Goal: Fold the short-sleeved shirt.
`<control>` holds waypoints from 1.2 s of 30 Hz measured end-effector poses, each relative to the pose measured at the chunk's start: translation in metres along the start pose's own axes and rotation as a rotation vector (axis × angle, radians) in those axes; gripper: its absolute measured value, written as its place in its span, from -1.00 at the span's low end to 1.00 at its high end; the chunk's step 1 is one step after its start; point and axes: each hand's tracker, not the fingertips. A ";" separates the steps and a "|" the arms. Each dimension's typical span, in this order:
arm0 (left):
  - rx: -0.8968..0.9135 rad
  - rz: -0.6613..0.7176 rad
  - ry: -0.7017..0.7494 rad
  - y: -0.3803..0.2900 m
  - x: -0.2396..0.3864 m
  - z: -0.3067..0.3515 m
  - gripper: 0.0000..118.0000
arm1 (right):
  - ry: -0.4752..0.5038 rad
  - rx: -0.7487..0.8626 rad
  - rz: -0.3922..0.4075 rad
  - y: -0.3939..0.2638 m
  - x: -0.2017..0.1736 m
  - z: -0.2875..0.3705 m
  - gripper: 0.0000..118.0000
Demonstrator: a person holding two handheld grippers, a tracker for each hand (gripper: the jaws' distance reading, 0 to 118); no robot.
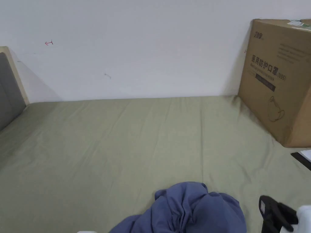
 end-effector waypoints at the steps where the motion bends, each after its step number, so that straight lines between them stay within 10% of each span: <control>1: 0.003 0.027 -0.026 0.003 -0.004 0.004 -1.00 | 0.033 0.012 -0.036 0.010 0.009 -0.009 -1.00; 8: 0.253 0.120 -0.087 0.002 -0.006 0.056 -1.00 | 0.188 -0.485 -0.094 0.070 0.064 -0.157 -1.00; 13: 0.259 0.081 -0.081 -0.006 0.002 0.061 -1.00 | 0.061 -0.859 -0.145 0.038 0.075 -0.259 -0.99; 16: 0.275 0.054 -0.075 -0.009 0.003 0.058 -1.00 | 0.055 -0.922 -0.146 0.014 0.072 -0.294 -0.27; 17: 0.278 0.054 -0.076 -0.008 0.001 0.056 -1.00 | 0.052 -0.938 -0.152 0.008 0.070 -0.306 0.42; 19: 0.253 0.073 -0.088 -0.006 -0.004 0.051 -1.00 | 0.027 -0.956 -0.166 -0.008 0.067 -0.320 1.00; 24: 0.213 0.079 -0.059 -0.005 -0.011 0.036 -1.00 | -0.073 -1.002 -0.173 -0.041 0.069 -0.350 0.83; 28: 0.184 0.091 -0.051 -0.010 -0.018 0.027 -1.00 | -0.088 -1.017 -0.098 -0.049 0.067 -0.344 -0.07; 30: 0.178 0.136 -0.073 -0.011 -0.023 0.026 -1.00 | -0.021 -0.967 -0.093 -0.039 0.072 -0.336 -0.95; 36: 0.217 0.195 -0.100 -0.014 -0.030 0.046 -1.00 | 0.104 -0.812 -0.255 0.014 0.104 -0.279 -0.95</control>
